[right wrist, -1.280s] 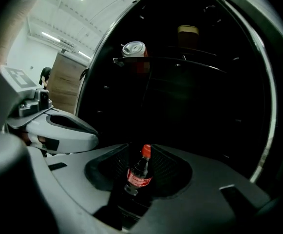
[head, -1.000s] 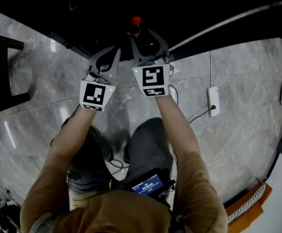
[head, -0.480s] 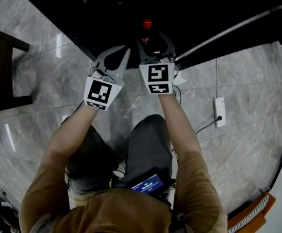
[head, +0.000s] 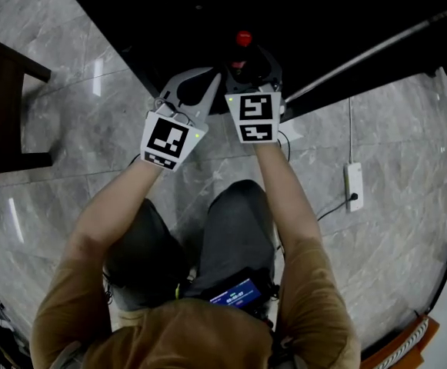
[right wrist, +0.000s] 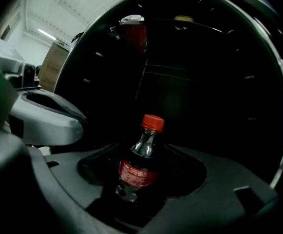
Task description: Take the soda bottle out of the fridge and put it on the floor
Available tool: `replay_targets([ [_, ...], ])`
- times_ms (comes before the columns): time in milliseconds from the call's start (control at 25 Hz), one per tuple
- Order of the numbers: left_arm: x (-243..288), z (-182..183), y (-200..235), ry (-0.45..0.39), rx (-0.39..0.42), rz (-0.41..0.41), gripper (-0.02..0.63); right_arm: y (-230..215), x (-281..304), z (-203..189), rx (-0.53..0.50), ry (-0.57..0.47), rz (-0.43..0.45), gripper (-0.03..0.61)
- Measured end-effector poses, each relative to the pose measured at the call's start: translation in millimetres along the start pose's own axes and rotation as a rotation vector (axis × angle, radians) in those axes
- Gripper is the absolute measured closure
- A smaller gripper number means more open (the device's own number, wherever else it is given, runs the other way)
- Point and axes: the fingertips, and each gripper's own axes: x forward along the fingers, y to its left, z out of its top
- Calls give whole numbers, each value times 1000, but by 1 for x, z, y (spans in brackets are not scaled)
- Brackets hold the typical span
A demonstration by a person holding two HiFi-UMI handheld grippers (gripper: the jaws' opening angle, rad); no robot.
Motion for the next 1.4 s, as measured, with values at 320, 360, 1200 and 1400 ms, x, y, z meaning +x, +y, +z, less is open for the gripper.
replay_targets([
  [320, 4, 1, 2, -4, -2, 9, 612, -1, 6, -5, 7, 12, -7, 302],
  [360, 4, 2, 2, -5, 0, 9, 612, -1, 7, -5, 9, 13, -4, 301],
  [1200, -7, 16, -1, -25, -11, 23, 613, -3, 21, -6, 82, 6, -38, 285],
  [1400, -11, 15, -2, -15, 2, 26, 612, -1, 11, -8, 80, -7, -35, 285],
])
